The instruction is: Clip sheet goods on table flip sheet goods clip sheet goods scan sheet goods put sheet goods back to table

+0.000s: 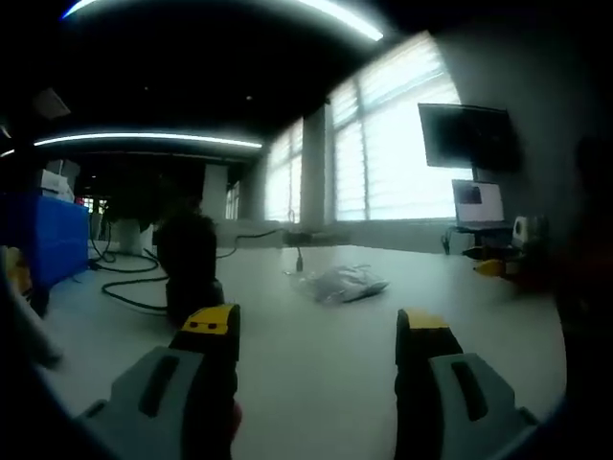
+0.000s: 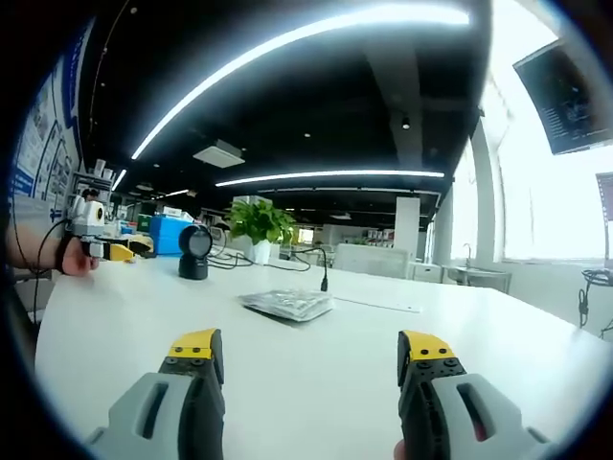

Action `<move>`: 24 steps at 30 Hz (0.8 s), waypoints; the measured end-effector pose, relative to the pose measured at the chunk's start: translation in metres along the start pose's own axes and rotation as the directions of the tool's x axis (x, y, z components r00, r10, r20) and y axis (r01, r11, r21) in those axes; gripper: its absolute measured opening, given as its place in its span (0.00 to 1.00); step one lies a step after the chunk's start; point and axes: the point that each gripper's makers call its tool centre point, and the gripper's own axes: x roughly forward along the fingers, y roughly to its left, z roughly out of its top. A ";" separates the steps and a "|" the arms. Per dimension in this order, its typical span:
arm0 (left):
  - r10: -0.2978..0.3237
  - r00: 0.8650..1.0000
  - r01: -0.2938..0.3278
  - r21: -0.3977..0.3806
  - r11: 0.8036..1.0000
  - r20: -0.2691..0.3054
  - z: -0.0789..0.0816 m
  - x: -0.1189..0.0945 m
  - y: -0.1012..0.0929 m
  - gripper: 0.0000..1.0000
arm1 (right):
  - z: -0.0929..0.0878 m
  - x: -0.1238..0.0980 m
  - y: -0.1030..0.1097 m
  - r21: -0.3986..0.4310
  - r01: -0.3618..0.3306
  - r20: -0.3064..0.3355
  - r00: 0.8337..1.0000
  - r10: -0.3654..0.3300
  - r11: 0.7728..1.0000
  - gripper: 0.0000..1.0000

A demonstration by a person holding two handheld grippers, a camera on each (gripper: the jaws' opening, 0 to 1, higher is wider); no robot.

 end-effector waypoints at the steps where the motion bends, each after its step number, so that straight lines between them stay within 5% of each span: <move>1: -0.004 1.000 0.004 0.006 1.000 0.005 0.001 0.000 -0.001 0.58 | 0.000 0.000 0.001 -0.003 -0.001 -0.002 1.000 0.001 1.000 0.68; 24: 0.034 0.999 -0.034 0.037 0.999 0.002 0.000 -0.002 0.000 0.58 | 0.005 -0.003 -0.006 0.037 0.011 0.027 1.000 -0.012 0.999 0.68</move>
